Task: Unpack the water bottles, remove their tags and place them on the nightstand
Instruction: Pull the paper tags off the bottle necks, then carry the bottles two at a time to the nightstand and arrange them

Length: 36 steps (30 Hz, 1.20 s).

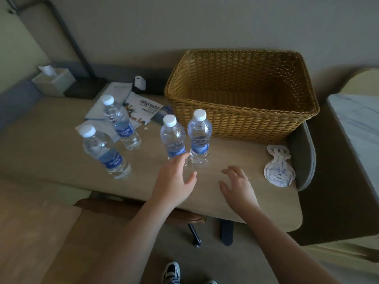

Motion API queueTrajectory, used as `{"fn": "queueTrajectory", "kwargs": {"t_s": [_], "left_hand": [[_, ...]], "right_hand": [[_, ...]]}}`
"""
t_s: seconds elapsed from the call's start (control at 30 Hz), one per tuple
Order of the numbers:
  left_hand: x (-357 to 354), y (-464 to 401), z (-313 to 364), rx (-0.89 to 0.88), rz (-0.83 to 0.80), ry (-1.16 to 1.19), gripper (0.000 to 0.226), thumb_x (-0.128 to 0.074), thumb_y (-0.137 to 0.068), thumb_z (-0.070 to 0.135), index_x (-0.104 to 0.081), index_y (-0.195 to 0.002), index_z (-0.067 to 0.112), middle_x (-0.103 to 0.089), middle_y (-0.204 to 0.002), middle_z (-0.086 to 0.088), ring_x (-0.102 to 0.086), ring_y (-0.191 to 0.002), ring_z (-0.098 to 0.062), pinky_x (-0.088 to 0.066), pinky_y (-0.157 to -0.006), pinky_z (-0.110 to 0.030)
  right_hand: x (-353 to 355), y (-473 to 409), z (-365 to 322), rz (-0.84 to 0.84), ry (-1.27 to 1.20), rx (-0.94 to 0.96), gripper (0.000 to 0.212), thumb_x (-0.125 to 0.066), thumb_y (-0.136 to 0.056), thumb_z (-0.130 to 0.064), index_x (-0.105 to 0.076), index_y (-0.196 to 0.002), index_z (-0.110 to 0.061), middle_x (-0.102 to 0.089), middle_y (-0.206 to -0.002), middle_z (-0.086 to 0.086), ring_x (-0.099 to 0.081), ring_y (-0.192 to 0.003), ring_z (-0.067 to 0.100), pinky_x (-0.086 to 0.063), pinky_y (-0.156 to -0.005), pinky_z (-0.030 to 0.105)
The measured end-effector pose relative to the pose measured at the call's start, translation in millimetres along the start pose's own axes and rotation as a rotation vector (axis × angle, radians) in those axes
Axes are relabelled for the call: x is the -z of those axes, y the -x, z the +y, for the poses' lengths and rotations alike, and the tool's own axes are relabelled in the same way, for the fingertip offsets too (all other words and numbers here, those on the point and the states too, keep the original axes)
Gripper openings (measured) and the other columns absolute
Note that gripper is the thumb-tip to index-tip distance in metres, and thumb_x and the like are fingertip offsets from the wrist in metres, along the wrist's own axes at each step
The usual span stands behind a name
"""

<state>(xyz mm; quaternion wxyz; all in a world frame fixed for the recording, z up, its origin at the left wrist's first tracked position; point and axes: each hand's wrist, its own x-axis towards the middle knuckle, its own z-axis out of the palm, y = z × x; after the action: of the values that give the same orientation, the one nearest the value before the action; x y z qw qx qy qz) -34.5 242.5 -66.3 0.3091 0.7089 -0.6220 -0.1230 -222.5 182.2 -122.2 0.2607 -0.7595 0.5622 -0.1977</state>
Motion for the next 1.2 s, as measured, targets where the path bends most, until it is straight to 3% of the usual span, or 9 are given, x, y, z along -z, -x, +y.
{"fn": "queueTrajectory", "kwargs": {"t_s": [0.17, 0.37, 0.57, 0.73, 0.83, 0.97, 1.03, 1.2], "left_hand": [[39.4, 27.2, -39.9, 0.173, 0.116, -0.028, 0.047, -0.062, -0.089, 0.034, -0.050, -0.133, 0.022, -0.057, -0.123, 0.005, -0.052, -0.114, -0.012, -0.040, -0.093, -0.024], [78.9, 36.2, -70.8, 0.140, 0.492, -0.062, 0.033, -0.070, -0.082, 0.017, -0.057, -0.110, 0.006, -0.055, -0.106, -0.008, -0.053, -0.095, -0.018, -0.047, -0.078, -0.031], [104.3, 11.3, -96.9, 0.167, 0.680, 0.003, 0.059, -0.076, -0.073, 0.018, -0.046, -0.123, 0.009, -0.044, -0.127, -0.011, -0.044, -0.117, -0.028, -0.045, -0.090, -0.038], [114.2, -9.8, -129.4, 0.245, 0.545, 0.242, 0.082, -0.082, -0.072, 0.024, -0.033, -0.138, 0.016, -0.035, -0.133, -0.001, -0.044, -0.124, -0.019, -0.043, -0.091, -0.020], [117.0, -16.9, -147.1, 0.262, 0.427, 0.405, 0.080, -0.083, -0.072, 0.026, -0.034, -0.135, 0.024, -0.038, -0.129, 0.005, -0.047, -0.119, -0.012, -0.040, -0.087, -0.006], [123.4, -20.0, -165.1, 0.172, 0.330, 0.443, 0.073, -0.083, -0.073, 0.026, -0.034, -0.126, 0.035, -0.050, -0.130, 0.002, -0.053, -0.119, -0.014, -0.051, -0.092, -0.025], [126.7, -21.6, -171.7, 0.154, 0.283, 0.467, 0.070, -0.082, -0.073, 0.026, -0.037, -0.127, 0.033, -0.053, -0.131, 0.002, -0.055, -0.119, -0.014, -0.053, -0.092, -0.028], [131.4, -24.6, -183.7, 0.114, 0.206, 0.504, 0.073, -0.083, -0.073, 0.026, -0.041, -0.132, 0.026, -0.055, -0.131, 0.004, -0.054, -0.118, -0.008, -0.046, -0.085, -0.007]], "right_hand": [[-19.9, -1.7, -57.6, 0.007, -0.131, 0.139, 0.040, -0.064, -0.086, -0.018, -0.057, -0.124, -0.011, -0.053, -0.125, 0.005, -0.052, -0.115, 0.025, -0.041, -0.093, 0.028], [-30.3, -13.1, -115.8, 0.243, -0.187, 0.224, 0.058, -0.071, -0.081, -0.020, -0.047, -0.133, -0.011, -0.047, -0.131, 0.008, -0.044, -0.122, 0.025, -0.042, -0.094, 0.034], [-43.1, -31.1, -151.3, 0.331, -0.131, 0.104, 0.079, -0.074, -0.080, -0.032, -0.033, -0.144, -0.011, -0.043, -0.133, 0.012, -0.046, -0.120, 0.031, -0.048, -0.087, 0.043], [-55.9, -43.8, -174.0, 0.327, -0.138, -0.070, 0.094, -0.071, -0.079, -0.046, -0.015, -0.149, -0.021, -0.045, -0.136, 0.016, -0.054, -0.113, 0.033, -0.049, -0.083, 0.040], [-63.3, -50.5, -185.1, 0.372, -0.246, -0.136, 0.088, -0.074, -0.079, -0.040, -0.018, -0.145, -0.021, -0.052, -0.133, 0.015, -0.056, -0.114, 0.033, -0.046, -0.083, 0.038], [-68.5, -60.0, -192.2, 0.458, -0.350, -0.164, 0.074, -0.077, -0.078, -0.030, -0.030, -0.134, -0.017, -0.055, -0.128, 0.010, -0.057, -0.111, 0.031, -0.047, -0.083, 0.040], [-70.6, -61.9, -193.0, 0.460, -0.324, -0.158, 0.074, -0.078, -0.075, -0.032, -0.032, -0.131, -0.017, -0.056, -0.124, 0.008, -0.057, -0.109, 0.029, -0.047, -0.081, 0.038], [-85.7, -56.2, -202.2, 0.362, -0.181, -0.108, 0.076, -0.075, -0.072, -0.046, -0.038, -0.132, -0.020, -0.055, -0.124, 0.007, -0.056, -0.107, 0.025, -0.041, -0.076, 0.032]]}}
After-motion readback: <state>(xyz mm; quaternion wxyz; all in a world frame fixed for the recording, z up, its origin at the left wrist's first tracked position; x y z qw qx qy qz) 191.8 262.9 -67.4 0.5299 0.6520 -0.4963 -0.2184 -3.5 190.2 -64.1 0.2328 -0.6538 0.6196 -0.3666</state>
